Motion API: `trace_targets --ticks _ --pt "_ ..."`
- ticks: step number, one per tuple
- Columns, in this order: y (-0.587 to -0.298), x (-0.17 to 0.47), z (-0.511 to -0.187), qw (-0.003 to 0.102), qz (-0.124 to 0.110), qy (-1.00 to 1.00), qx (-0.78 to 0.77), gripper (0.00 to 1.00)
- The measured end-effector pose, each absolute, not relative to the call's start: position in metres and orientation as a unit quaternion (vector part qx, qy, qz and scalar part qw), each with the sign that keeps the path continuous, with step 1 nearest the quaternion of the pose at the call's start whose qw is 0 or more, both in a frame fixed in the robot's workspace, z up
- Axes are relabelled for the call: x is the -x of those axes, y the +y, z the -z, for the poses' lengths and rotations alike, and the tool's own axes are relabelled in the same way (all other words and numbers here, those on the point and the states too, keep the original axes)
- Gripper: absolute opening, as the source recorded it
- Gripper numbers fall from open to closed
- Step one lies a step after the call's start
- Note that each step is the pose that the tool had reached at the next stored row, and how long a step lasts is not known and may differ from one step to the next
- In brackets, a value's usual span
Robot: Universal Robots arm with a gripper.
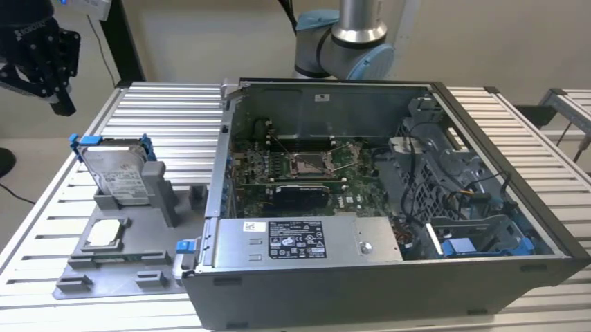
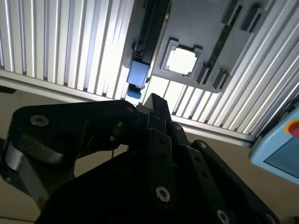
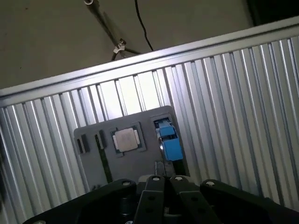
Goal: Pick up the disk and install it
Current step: 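Pick up the disk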
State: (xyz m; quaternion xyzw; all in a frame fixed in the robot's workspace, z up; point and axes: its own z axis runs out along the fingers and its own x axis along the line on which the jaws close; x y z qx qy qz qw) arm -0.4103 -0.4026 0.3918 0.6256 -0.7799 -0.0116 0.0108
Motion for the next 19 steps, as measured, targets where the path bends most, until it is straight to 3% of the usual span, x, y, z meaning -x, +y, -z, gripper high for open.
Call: trace_targets --ticks 19 --pt "-0.4025 0.4099 -0.3917 0.011 0.009 -0.678 -0.735 0.0"
